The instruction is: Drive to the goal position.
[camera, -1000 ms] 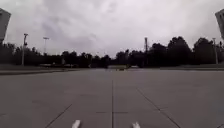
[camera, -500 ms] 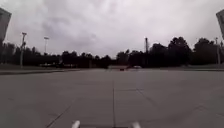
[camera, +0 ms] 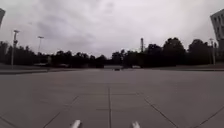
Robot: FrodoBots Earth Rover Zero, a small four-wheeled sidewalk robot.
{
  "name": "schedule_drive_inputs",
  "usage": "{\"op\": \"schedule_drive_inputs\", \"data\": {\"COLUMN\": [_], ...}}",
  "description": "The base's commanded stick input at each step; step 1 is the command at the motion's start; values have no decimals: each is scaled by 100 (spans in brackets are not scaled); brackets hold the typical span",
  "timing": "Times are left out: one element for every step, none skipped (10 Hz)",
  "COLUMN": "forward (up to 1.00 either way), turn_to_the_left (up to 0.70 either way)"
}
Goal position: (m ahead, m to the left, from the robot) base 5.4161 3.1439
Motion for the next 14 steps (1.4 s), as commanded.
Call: {"op": "schedule_drive_inputs", "data": {"forward": [70, 70, 70, 70, 70, 70, 70, 70, 70, 70, 70, 70, 70, 70], "turn_to_the_left": [0, 0, 0, 0, 0, 0, 0, 0, 0, 0, 0, -1, -22, -28]}}
